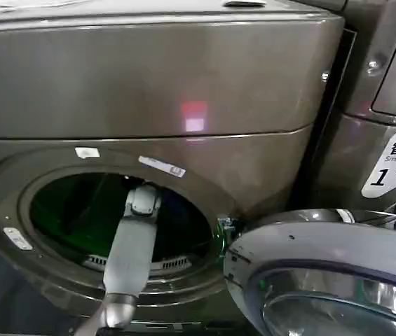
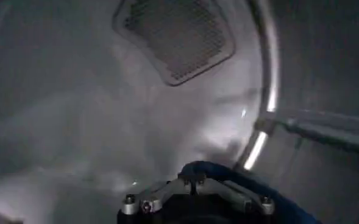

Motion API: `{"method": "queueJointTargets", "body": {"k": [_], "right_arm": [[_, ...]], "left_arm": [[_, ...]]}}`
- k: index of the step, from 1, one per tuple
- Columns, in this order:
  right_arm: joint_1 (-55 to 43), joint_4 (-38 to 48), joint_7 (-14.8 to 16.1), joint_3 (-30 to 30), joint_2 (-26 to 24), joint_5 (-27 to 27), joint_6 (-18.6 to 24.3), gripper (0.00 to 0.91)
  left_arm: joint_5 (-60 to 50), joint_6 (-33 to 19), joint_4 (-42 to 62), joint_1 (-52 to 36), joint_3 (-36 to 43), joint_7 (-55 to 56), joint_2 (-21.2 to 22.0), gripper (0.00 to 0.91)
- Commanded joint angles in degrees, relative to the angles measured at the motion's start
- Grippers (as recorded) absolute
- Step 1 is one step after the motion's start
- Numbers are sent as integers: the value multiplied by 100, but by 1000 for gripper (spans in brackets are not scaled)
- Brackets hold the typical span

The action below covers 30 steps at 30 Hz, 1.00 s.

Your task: Grasp the clothes from the dryer.

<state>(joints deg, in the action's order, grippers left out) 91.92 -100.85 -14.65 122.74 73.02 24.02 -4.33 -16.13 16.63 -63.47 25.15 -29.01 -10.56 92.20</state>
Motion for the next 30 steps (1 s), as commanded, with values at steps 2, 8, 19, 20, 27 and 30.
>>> {"method": "queueJointTargets", "body": {"k": [2, 8, 19, 20, 27, 30], "right_arm": [[-24, 33, -28, 3, -2, -56, 101, 907], [-13, 43, -38, 35, -1, -59, 98, 907], [-8, 31, -25, 34, 20, -57, 104, 907], [-8, 29, -19, 40, 22, -52, 102, 907], [-28, -36, -17, 48, 31, -29, 0, 907], [-35, -68, -22, 48, 37, -13, -45, 907]], "left_arm": [[478, 154, -101, 25, 17, 534, 160, 0], [496, 139, -61, -1, 9, 531, 149, 0], [568, 162, -12, -39, 13, 517, 143, 0], [577, 162, -14, -43, 8, 516, 139, 0], [571, 157, 9, -45, 5, 503, 113, 0], [570, 150, 21, -43, 5, 497, 107, 0]]}}
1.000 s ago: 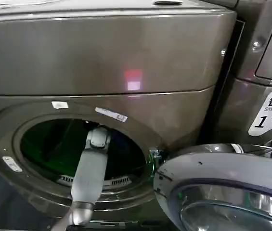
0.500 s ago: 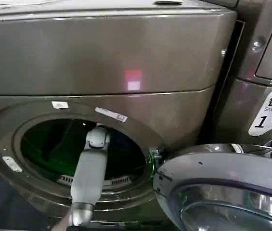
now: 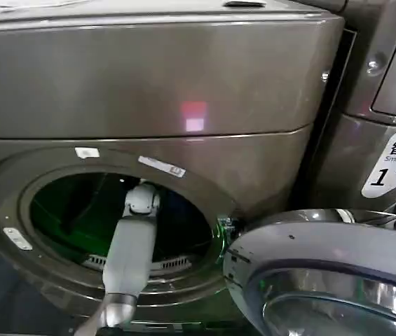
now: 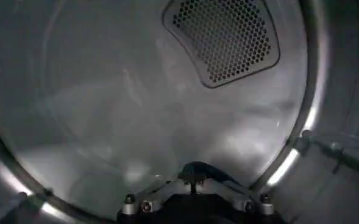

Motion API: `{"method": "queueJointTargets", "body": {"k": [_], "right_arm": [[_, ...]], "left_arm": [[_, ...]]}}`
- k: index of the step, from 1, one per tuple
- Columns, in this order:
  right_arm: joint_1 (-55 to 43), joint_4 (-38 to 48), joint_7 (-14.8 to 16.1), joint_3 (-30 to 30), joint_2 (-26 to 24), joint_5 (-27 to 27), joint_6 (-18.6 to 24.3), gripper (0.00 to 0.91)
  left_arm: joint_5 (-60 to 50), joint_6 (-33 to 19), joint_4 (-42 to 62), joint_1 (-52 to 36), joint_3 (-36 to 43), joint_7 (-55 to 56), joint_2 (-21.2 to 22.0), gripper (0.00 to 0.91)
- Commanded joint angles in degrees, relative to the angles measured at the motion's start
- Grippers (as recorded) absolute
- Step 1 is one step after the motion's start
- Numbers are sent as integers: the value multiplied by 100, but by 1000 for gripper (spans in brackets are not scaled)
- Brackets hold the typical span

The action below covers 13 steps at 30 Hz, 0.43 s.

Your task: Grasp the clothes from the dryer.

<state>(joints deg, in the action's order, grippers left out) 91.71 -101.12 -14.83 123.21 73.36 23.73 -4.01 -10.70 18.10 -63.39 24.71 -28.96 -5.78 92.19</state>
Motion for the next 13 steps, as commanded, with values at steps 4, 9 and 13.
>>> {"method": "queueJointTargets", "body": {"k": [4, 9, 13], "right_arm": [[-12, -75, -12, 61, 0, 19, -134, 907], [-17, -111, -13, 113, -7, 17, -177, 907], [-17, -105, -34, 109, -9, 15, -201, 907]], "left_arm": [[35, 3, 17, -3, 0, 4, 104, 0], [33, -11, 49, -28, -1, -15, 104, 0], [28, -12, 41, -27, -1, -28, 81, 0]]}}
